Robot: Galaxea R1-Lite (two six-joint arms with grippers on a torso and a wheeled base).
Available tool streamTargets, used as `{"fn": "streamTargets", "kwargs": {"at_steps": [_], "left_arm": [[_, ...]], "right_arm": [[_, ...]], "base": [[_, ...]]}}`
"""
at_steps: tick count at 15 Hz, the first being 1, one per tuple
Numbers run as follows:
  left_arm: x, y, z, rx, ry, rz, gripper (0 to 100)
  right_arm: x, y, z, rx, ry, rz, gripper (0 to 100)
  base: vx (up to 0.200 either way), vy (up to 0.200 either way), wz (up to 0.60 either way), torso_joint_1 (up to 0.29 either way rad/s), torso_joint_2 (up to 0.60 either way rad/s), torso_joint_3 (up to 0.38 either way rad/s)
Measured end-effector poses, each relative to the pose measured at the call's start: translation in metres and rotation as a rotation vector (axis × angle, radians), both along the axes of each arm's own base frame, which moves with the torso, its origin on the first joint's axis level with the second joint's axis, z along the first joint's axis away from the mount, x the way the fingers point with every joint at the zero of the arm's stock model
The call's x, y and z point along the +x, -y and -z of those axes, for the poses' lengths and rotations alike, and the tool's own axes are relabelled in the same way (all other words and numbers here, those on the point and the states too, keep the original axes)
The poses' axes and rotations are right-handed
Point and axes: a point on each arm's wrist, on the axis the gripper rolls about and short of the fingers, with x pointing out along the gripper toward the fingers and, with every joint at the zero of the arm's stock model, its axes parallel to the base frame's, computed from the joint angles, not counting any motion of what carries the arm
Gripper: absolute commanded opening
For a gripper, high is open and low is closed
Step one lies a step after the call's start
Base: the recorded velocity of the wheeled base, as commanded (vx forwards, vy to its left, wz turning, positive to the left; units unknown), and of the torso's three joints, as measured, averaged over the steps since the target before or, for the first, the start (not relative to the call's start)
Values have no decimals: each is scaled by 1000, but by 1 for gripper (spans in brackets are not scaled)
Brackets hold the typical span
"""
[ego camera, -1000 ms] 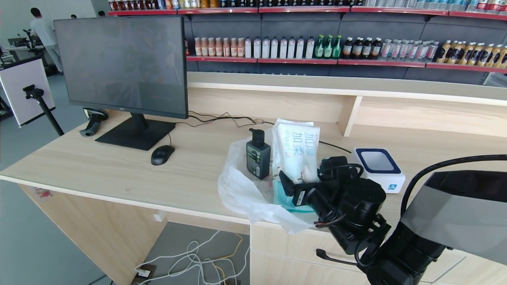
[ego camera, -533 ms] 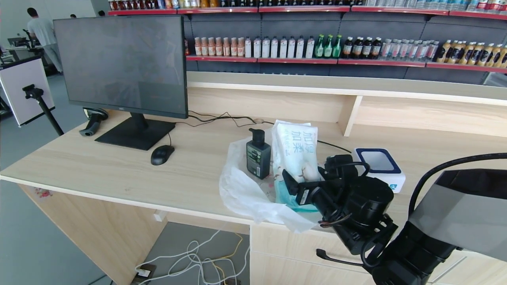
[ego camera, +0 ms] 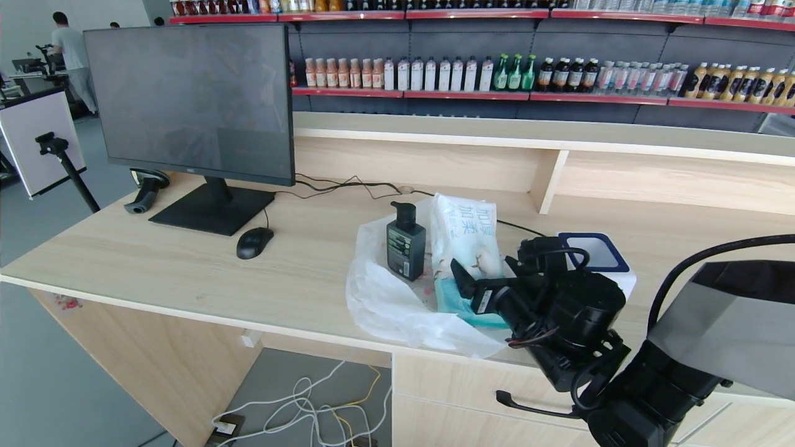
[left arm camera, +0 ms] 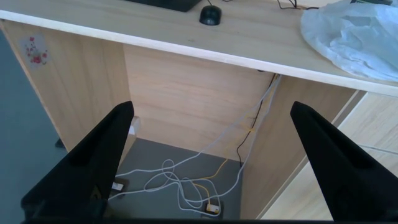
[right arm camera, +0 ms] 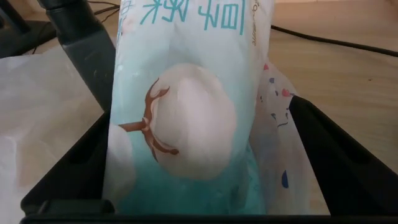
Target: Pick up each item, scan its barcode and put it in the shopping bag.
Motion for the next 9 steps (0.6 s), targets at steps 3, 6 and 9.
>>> {"fn": "streamTargets", "kwargs": {"at_steps": [3, 6, 9], "left_arm": [[0, 0, 0, 0, 0, 0, 100], [0, 0, 0, 0, 0, 0, 100], [0, 0, 0, -1, 0, 0, 100]], "right_arm": [[-5, -4, -8, -2, 24, -17, 100], [-13, -8, -18, 9, 43, -40, 100], [-19, -5, -25, 18, 54, -43, 100]], "base": [[0, 0, 0, 0, 0, 0], [0, 0, 0, 0, 0, 0], [0, 0, 0, 0, 0, 0]]}}
